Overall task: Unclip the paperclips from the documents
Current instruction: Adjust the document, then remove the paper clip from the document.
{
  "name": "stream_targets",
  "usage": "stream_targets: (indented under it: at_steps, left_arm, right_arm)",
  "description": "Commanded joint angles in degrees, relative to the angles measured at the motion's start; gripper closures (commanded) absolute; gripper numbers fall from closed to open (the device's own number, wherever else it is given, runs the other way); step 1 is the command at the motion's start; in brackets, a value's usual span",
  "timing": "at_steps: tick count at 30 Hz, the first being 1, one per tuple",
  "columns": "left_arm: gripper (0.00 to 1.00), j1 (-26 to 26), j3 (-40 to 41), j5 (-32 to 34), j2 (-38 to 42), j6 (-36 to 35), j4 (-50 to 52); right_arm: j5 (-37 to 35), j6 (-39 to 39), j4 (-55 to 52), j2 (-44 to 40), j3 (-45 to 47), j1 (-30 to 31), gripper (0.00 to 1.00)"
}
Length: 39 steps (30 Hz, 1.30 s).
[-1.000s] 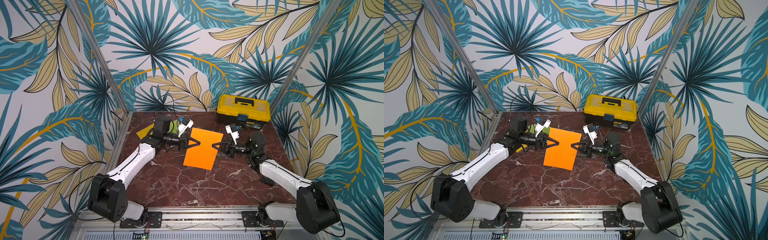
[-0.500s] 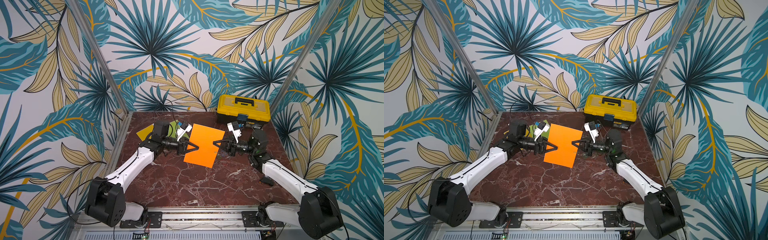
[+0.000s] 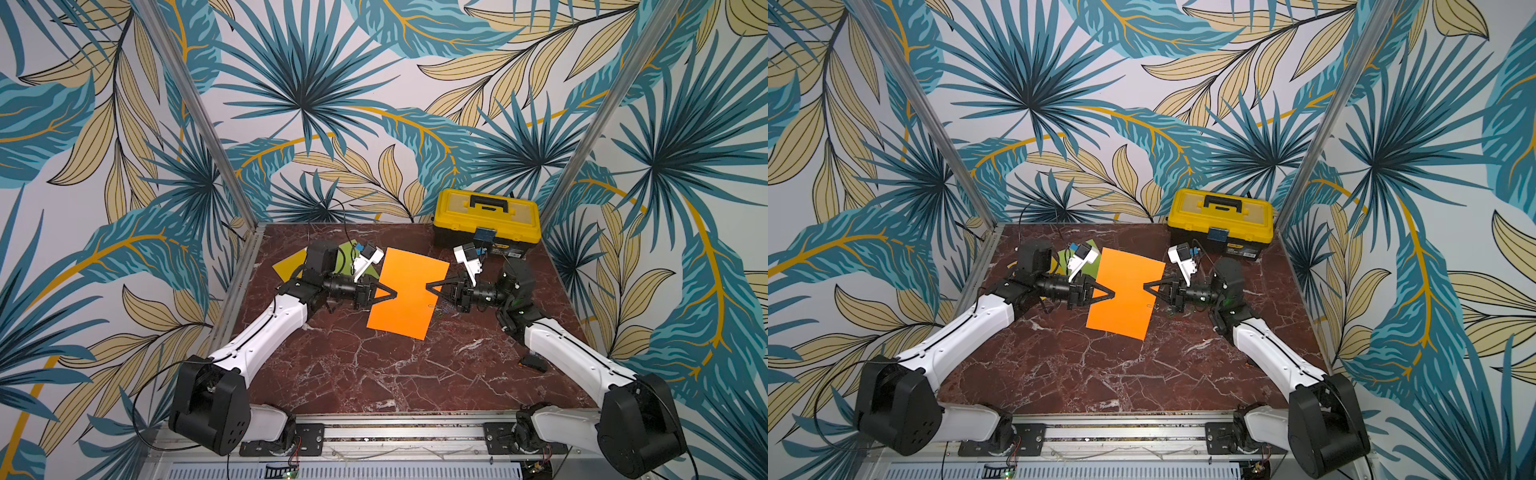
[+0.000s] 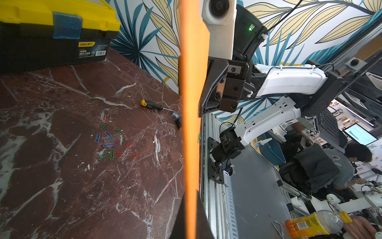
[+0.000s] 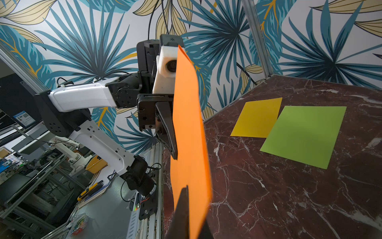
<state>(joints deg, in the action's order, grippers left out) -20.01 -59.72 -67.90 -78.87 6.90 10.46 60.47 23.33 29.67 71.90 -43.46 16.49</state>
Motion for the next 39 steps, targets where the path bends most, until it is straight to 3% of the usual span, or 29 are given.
stream_targets:
  at_steps: [1, 12, 15, 34, 39]
  left_arm:
    - [1.0, 0.3, -1.1, 0.2, -0.1, -0.3, -0.1]
    - [1.0, 2.0, -2.4, -1.2, 0.6, -1.1, -0.1]
    - [1.0, 2.2, -2.8, -1.8, 0.5, -1.0, -0.1]
    - [1.0, 2.4, -2.8, -2.8, 1.6, -0.9, -0.1]
    - [1.0, 2.4, -2.6, -3.0, 2.1, -0.8, -0.1]
  right_arm:
    - [-0.2, -2.1, -2.4, -0.6, -1.3, -0.1, 1.0]
    - [1.0, -6.3, -8.7, 0.0, -1.5, -0.4, 0.67]
    - [1.1, -8.2, -11.3, 0.4, -1.6, -0.4, 0.62]
    - [1.1, -8.7, -11.7, 3.1, -2.0, -0.3, 0.59]
    - [3.6, -4.4, -5.8, 4.1, -2.0, -0.3, 0.59]
